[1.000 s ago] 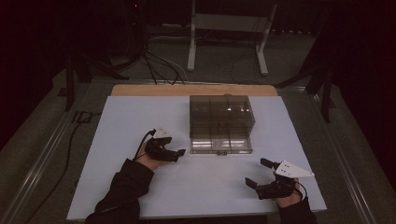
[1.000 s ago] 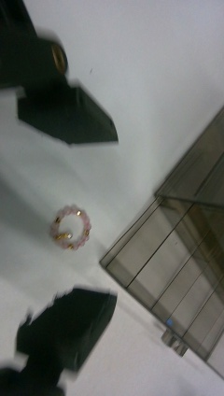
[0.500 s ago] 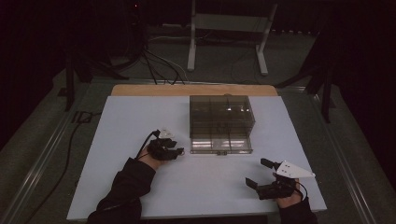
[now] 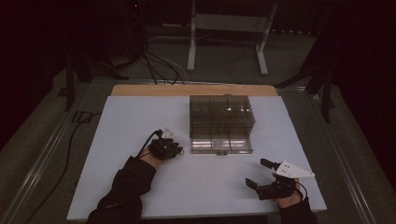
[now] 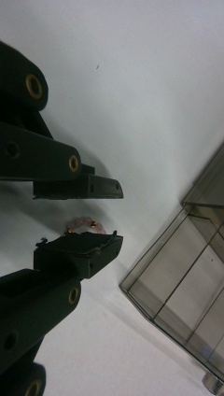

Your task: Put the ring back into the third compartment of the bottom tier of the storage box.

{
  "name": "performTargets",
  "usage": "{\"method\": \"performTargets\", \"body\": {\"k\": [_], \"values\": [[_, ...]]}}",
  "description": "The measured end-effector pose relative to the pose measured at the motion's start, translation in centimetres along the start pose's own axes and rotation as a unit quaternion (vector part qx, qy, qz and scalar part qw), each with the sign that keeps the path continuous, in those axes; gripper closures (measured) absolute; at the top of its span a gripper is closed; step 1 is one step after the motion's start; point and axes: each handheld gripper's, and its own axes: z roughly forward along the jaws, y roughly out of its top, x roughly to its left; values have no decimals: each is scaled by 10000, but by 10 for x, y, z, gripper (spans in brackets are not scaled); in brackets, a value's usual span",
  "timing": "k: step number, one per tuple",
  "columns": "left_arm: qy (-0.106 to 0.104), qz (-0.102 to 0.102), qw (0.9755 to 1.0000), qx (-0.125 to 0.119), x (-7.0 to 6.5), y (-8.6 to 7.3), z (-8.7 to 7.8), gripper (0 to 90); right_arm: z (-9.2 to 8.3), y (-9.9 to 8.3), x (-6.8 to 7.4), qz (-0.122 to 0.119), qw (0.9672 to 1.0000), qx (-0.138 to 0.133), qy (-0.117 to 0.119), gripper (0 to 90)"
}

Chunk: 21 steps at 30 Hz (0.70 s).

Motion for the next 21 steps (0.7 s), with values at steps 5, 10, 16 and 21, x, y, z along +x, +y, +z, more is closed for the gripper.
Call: {"method": "performTargets", "body": {"k": [5,10,16,21], "values": [[-38,-168,9998,123,4,3,0,874,0,0,-1,37,10000,-22,-1,0],[-70,-118,9998,175,3,3,-1,882,-1,0,-2,64,10000,-43,0,0],[-63,-222,9995,228,3,4,-1,887,-1,0,-1,34,10000,-38,1,0],[-73,-294,9994,185,3,4,-2,900,0,-1,-2,74,10000,-46,-9,0]]}}
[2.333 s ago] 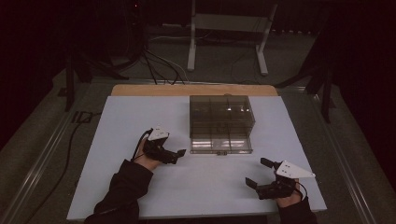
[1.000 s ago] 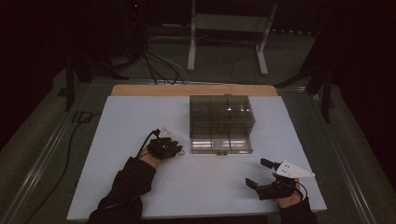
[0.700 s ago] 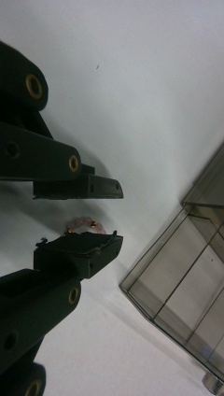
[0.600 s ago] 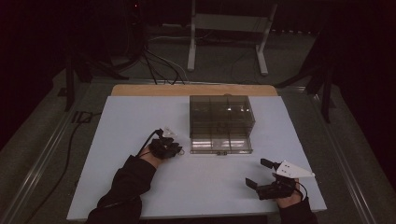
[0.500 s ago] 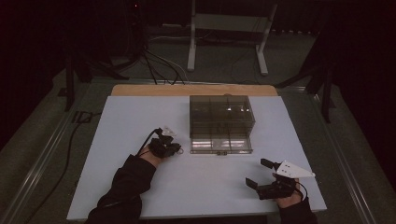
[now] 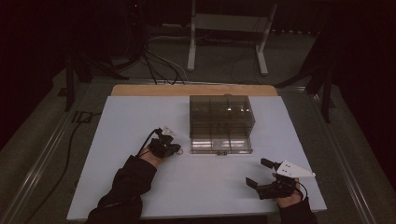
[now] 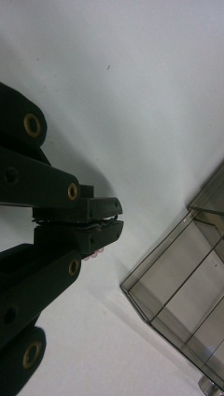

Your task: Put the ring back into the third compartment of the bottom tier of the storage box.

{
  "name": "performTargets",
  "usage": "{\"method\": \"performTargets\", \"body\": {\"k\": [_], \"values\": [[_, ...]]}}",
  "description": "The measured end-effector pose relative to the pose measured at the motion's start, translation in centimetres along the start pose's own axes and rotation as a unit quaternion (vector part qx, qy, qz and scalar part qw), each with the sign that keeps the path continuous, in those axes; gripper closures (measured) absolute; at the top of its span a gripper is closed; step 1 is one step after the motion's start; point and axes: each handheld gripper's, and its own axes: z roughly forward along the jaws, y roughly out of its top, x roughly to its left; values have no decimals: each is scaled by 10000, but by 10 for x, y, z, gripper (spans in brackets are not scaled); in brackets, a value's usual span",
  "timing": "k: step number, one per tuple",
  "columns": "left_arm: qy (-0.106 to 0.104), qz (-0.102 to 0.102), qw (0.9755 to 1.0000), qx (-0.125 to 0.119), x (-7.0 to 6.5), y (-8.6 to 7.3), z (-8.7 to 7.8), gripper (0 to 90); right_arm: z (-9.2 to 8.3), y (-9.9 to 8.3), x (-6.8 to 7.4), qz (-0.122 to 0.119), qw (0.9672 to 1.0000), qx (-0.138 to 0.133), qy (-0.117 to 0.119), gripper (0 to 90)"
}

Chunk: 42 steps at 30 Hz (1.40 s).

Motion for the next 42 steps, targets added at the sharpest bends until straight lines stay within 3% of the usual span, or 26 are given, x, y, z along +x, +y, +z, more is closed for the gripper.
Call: {"method": "performTargets", "body": {"k": [7,14,21,42], "values": [[-7,-73,9999,-147,1,1,-6,900,0,0,1,-20,10000,-1,2,0],[61,74,9997,-211,-1,5,-15,900,0,0,1,-10,10000,6,5,0],[87,48,9995,-308,0,7,-21,900,0,0,1,-8,10000,0,9,0],[92,232,9988,-419,-7,19,-38,900,0,0,1,-14,10000,17,-9,0]]}}
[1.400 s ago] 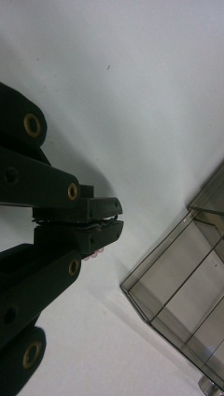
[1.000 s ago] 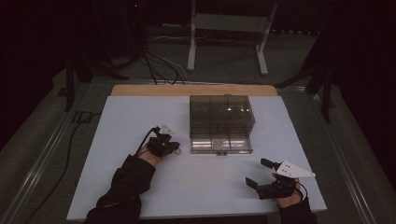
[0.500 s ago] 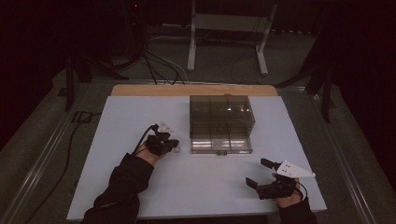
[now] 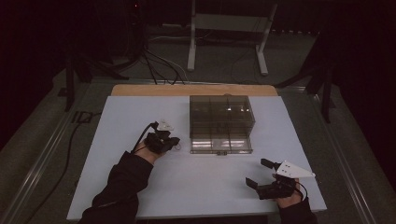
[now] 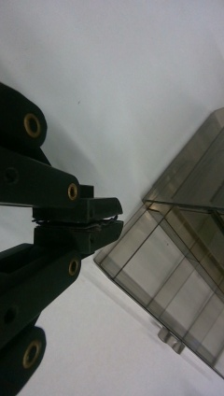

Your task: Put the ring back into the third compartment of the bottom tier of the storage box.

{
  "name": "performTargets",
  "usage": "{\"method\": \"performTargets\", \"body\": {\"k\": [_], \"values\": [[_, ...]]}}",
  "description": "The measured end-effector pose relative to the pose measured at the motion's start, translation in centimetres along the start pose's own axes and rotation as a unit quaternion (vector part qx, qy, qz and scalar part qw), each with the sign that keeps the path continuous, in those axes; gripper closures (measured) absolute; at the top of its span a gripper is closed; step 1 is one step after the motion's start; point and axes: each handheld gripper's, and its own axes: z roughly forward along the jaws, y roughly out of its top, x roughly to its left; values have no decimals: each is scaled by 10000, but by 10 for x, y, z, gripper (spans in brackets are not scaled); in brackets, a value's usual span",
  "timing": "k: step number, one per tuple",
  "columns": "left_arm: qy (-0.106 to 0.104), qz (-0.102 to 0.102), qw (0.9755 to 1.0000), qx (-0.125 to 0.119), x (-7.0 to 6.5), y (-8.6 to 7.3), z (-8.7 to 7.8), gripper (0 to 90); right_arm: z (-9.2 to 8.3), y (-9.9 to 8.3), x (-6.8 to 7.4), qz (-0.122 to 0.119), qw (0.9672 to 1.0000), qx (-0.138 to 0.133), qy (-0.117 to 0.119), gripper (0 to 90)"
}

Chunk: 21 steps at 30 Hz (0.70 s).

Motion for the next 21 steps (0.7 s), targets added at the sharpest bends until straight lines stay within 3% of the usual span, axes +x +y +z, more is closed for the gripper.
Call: {"method": "performTargets", "body": {"k": [21], "values": [[-196,121,9997,-109,-10,16,-2,900,-1,0,0,13,10000,-27,2,0]]}}
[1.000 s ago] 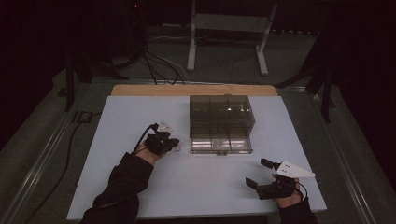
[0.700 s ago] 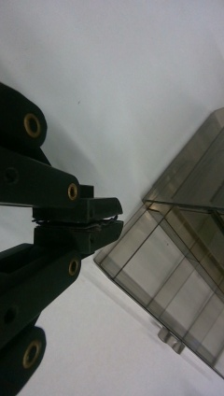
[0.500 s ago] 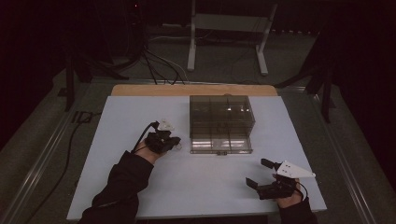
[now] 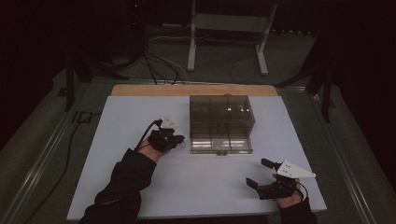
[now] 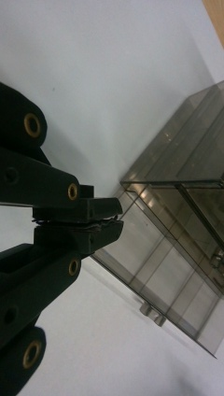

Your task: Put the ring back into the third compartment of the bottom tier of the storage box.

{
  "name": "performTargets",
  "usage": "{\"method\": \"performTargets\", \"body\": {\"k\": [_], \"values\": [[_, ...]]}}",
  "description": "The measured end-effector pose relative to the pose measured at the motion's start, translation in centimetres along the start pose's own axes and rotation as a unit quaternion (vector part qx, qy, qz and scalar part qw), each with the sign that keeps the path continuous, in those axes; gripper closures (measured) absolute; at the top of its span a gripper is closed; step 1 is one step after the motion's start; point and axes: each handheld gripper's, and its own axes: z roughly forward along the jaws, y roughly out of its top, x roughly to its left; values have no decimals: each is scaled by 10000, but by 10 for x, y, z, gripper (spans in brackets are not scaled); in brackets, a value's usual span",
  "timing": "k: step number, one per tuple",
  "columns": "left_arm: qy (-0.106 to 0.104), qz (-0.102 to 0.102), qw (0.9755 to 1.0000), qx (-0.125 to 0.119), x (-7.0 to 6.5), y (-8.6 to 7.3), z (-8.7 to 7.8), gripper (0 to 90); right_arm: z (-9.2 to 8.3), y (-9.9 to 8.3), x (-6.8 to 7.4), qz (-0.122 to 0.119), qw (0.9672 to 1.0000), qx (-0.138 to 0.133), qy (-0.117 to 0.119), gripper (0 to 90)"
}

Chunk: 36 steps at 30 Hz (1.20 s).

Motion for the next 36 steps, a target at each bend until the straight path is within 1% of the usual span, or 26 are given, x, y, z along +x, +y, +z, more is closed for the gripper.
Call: {"method": "performTargets", "body": {"k": [2,6,8,16,18,20,23,32,35,36], "values": [[24,55,10000,28,-1,2,1,899,0,0,0,-3,10000,3,1,0],[-26,53,10000,-9,-3,4,2,899,0,0,0,5,10000,-8,-5,0],[-37,86,10000,-7,-4,5,3,899,0,0,0,10,10000,0,5,0],[-90,78,9999,-53,-6,6,3,899,-1,0,0,3,10000,-19,10,0],[-143,71,9998,-80,-7,7,3,899,0,-1,0,-7,10000,-5,-1,0],[-145,113,9998,-88,-9,8,4,899,0,0,0,-4,10000,-3,9,0],[-217,130,9996,-132,-11,10,5,899,0,0,0,0,10000,-5,13,0],[-359,187,9990,-199,-18,16,10,899,-1,0,0,-26,10000,-22,23,0],[-434,188,9986,-240,-20,19,12,899,-1,0,0,-24,10000,-19,15,0],[-424,214,9986,-240,-21,20,13,899,-1,0,0,-26,10000,-16,24,0]]}}
